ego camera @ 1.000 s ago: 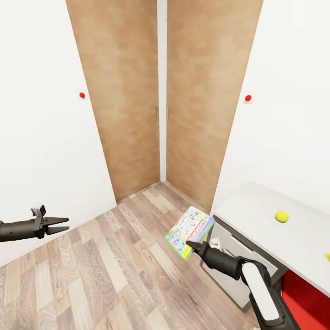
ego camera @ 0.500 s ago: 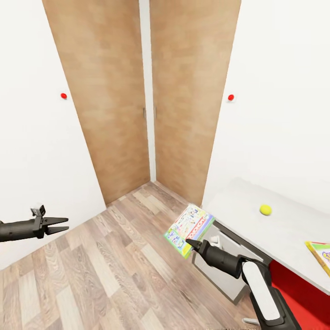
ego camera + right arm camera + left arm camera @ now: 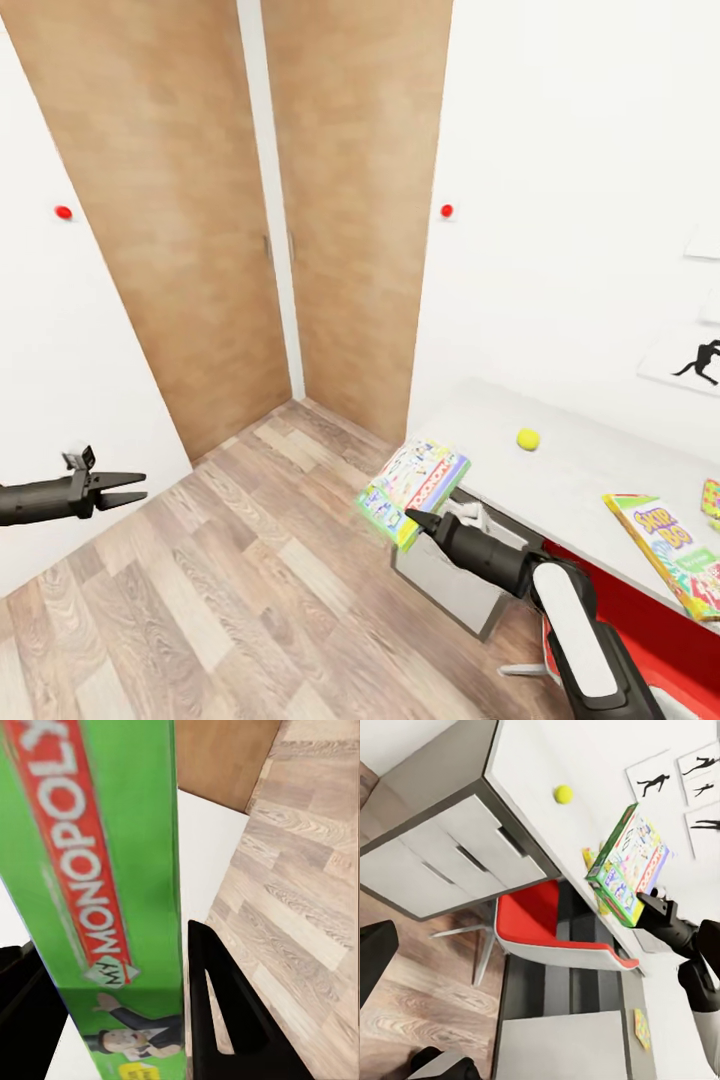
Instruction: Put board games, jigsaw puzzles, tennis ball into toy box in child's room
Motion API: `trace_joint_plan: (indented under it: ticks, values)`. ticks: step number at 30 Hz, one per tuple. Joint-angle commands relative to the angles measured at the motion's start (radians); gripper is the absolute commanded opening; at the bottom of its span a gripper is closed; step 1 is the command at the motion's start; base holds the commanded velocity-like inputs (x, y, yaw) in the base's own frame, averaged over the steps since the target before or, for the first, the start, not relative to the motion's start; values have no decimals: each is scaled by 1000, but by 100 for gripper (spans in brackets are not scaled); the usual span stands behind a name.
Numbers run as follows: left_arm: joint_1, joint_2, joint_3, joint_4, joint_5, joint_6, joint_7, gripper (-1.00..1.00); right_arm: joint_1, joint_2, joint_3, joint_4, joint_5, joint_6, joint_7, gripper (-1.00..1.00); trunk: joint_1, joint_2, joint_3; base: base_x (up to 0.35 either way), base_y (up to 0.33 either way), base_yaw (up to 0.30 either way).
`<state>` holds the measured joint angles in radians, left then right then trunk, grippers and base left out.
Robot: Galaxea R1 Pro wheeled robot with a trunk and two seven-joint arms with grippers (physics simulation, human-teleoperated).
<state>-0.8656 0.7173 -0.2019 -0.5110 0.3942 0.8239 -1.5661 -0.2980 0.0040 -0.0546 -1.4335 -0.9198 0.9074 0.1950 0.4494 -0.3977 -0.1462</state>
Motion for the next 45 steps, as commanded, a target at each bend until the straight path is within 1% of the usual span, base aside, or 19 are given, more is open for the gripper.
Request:
trace_joint_plan:
  ticks: [1, 4, 5, 6, 8, 10, 12, 14, 15, 16, 18, 22, 25, 26, 30, 32, 34, 39, 45]
  values:
    - [-2, 1, -2, 0, 4, 13, -5, 100, -1, -1, -2, -9, 7, 7, 7, -100, 1, -2, -2, 0, 0, -278]
    - [-11, 1, 18, -8, 3, 62, -5, 100, -10, -6, -8, -47, 7, 48, 3, -100, 1, -2, -3, 0, 0, -155]
    - [-16, 0, 22, -29, 1, 102, -5, 100, -28, -8, -16, -56, 8, 77, 0, -100, 1, -2, -3, 0, 0, -68]
    - [-31, -2, 24, -62, -2, 140, -5, 100, -69, -8, -31, -58, 8, 101, -3, -100, 1, -2, -3, 0, 0, -44]
    - [-55, -6, 25, -103, -3, 168, -5, 100, -124, -10, -51, -51, 8, 117, -9, -100, 1, -2, -3, 0, 0, -31]
    - [-99, -17, 26, -169, -6, 194, -5, 100, -208, -12, -83, -24, 8, 134, -21, -100, 1, -2, -3, 0, 0, -16]
    - [-138, -44, 26, -214, -8, 208, -5, 100, -284, -17, -109, 15, 7, 140, -30, -100, 1, -2, -3, 0, 0, -8]
    - [-192, -95, 25, -241, -18, 216, 19, 100, -369, -44, -128, 88, 6, 140, -37, -100, 1, -2, -3, 0, 0, -4]
    - [-219, -127, 25, -244, -26, 217, 70, 100, -409, -63, -130, 125, 5, 140, -39, -100, 1, -2, -3, 0, 0, -2]
    - [-230, -144, 25, -242, -30, 218, 101, 100, -428, -71, -130, 143, 5, 140, -40, -100, 1, -2, -3, 0, 0, -2]
    - [-264, -210, 26, -215, -38, 218, 236, 100, -482, -96, -134, 201, 4, 140, -42, -100, 1, -2, -3, 0, 0, 0]
    - [-292, -270, 28, -187, -39, 217, 352, 100, -508, -114, -143, 237, 0, 140, -42, -100, 1, -2, -3, 0, 0, 0]
    - [-303, -291, 29, -178, -40, 216, 388, 100, -510, -146, -153, 246, -33, 140, -43, -100, 1, -2, -3, 0, 0, 0]
    - [-307, -299, 36, -174, -39, 214, 400, 100, -506, -173, -156, 248, -79, 140, -43, -100, 1, -2, -3, 0, 0, 0]
    - [-310, -305, 52, -171, -39, 214, 407, 100, -484, -226, -156, 248, -169, 140, -43, -100, 1, -2, -3, 0, 0, 0]
    - [-311, -307, 59, -171, -39, 213, 407, 100, -467, -263, -155, 248, -226, 140, -43, -100, 1, -2, -3, 0, 7, 0]
    - [-311, -307, 62, -170, -39, 213, 408, 100, -457, -281, -156, 248, -249, 140, -43, -100, 1, -2, -3, 0, 34, 0]
    - [-311, -308, 65, -171, -37, 213, 408, 100, -446, -311, -157, 248, -271, 140, -42, -100, 1, -2, -3, 0, 23, 0]
    - [-311, -307, 65, -175, -37, 214, 394, 100, -444, -322, -157, 249, -274, 140, -42, -100, 1, -2, -3, 0, 5, -15]
